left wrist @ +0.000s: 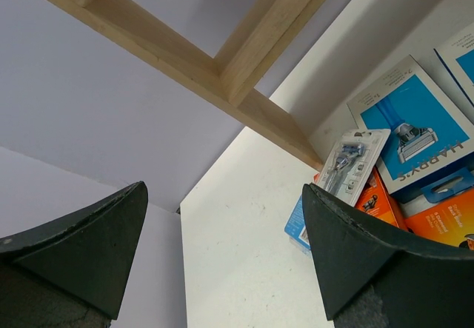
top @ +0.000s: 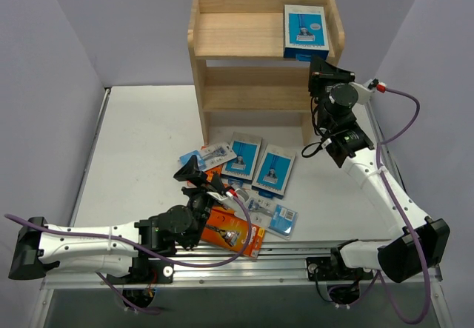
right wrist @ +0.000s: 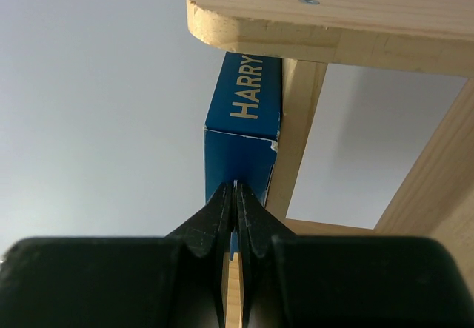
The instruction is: Place and organize the shaving razors onto the shelf
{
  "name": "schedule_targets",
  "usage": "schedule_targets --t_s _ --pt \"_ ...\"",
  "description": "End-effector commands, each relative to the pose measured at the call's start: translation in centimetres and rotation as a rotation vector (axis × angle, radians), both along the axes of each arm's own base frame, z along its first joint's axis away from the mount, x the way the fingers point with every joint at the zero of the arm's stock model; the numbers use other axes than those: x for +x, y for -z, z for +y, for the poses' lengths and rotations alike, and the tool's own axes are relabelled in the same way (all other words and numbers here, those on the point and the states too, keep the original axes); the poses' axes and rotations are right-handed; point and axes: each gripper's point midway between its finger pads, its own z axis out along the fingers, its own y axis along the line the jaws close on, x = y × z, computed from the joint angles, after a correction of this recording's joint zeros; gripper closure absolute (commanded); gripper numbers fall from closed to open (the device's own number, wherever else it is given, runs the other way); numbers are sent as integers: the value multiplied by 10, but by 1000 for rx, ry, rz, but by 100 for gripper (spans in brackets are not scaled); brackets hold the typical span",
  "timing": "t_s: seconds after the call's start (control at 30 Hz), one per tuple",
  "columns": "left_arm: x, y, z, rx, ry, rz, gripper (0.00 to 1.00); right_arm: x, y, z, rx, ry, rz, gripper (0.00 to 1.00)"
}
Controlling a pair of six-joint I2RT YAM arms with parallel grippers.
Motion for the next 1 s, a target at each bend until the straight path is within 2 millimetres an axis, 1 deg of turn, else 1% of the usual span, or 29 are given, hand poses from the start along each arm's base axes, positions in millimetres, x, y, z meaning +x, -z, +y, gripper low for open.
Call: schedule_targets --t_s 0.0,0.13,0.37,0.7,0.73,0.97 --pt "1 -19 -2 -71 6 -4 6 -10 -29 -16 54 79 -93 100" --pt "1 -18 -3 -66 6 -2 6 -11 -35 -22 58 109 -93 100" --pt "1 -15 -6 -54 4 -1 6 -9 -39 -27 51 133 -83 100" --pt "3 -10 -9 -34 -2 2 6 5 -38 -30 49 148 -77 100" --pt "3 -10 -9 -33 -2 2 6 6 -39 -33 48 156 -78 100" --pt "4 -5 -13 -10 -2 5 6 12 -34 -39 45 158 -65 100"
